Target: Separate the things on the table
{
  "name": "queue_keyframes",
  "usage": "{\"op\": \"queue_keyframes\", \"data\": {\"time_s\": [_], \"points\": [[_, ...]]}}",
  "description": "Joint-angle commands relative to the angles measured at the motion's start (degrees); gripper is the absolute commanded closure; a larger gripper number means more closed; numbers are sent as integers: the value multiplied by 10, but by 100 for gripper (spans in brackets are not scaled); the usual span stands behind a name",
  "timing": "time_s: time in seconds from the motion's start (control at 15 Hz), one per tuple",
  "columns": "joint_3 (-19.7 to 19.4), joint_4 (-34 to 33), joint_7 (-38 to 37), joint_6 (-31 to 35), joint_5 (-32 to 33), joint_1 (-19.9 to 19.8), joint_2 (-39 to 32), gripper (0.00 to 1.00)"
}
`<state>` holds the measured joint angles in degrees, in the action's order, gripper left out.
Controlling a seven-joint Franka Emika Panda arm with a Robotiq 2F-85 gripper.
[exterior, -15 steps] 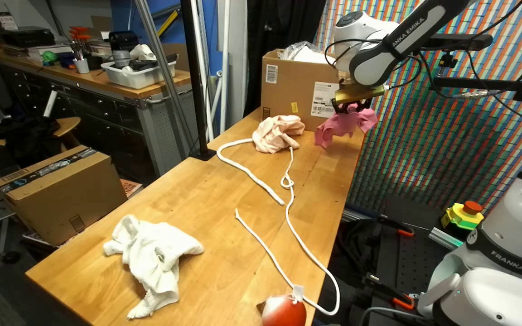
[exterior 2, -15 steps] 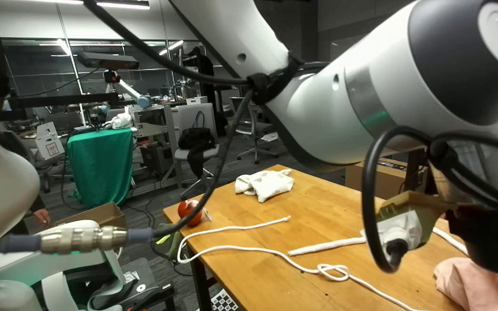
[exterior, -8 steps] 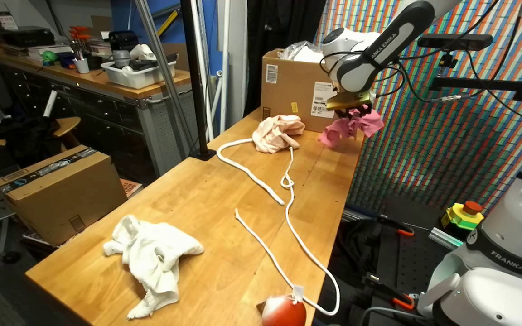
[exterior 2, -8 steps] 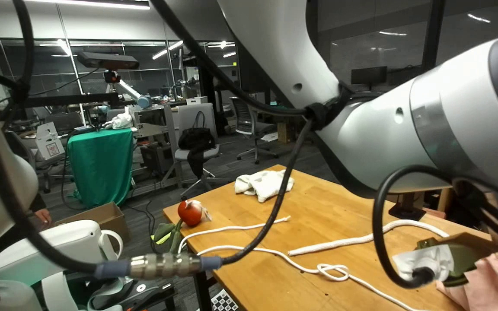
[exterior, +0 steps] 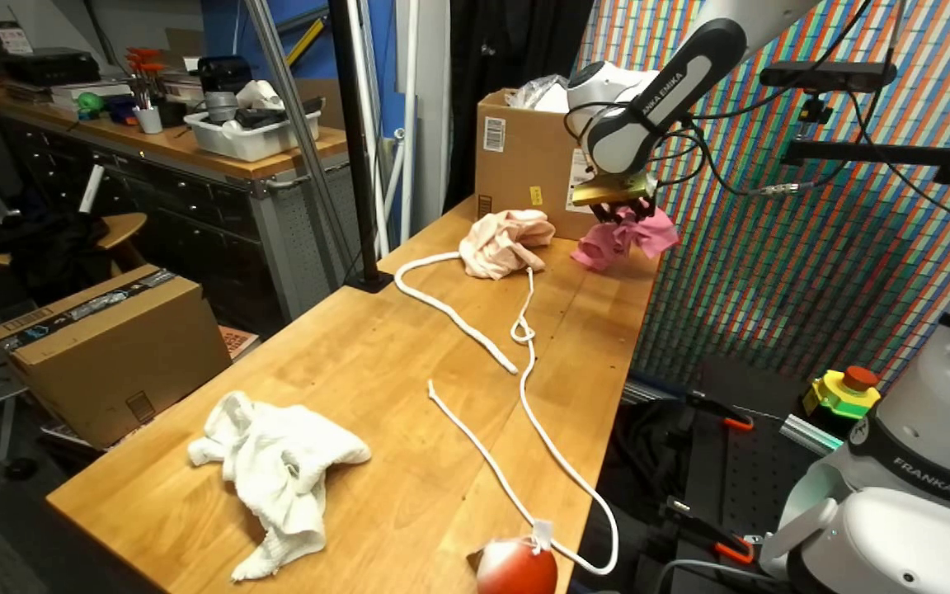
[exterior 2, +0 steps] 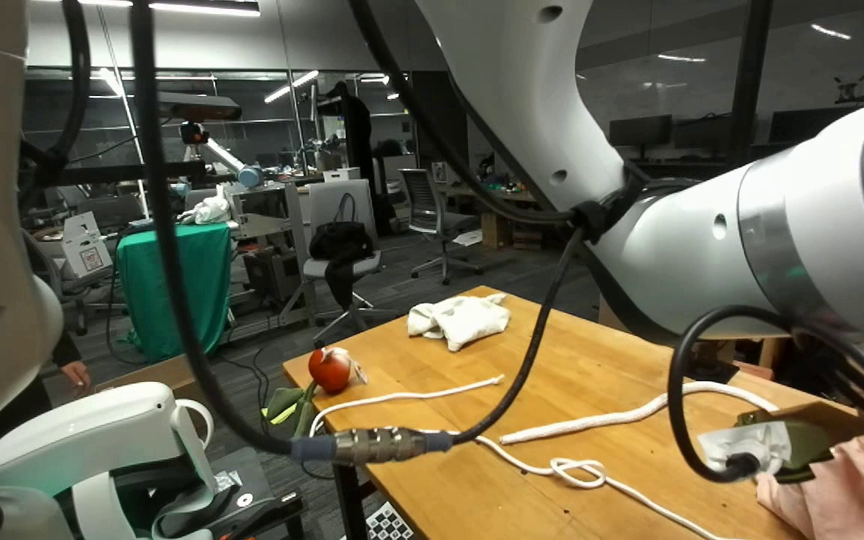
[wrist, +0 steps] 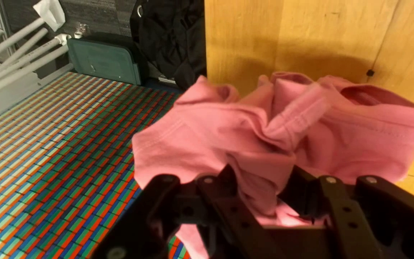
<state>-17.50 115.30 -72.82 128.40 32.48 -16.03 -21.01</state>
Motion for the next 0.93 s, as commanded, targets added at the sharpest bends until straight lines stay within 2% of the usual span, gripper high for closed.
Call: {"op": "queue_keyframes", "data": {"time_s": [0.0,0.07,0.13,0.33,0.53,0.67,0.87], "points": [[-11,-31,14,-8,-31,18,-20,89],[-10,-34,18,-8,-37,19,-22,89],[-11,-35,23,-6,-45,20,-24,56],[-12,-38,27,-6,-55,23,-27,37],[-13,-40,33,-6,-63,24,-27,12],[-12,-37,41,-1,-67,23,-23,1],[-6,-19,68,16,-64,28,-6,0]]}}
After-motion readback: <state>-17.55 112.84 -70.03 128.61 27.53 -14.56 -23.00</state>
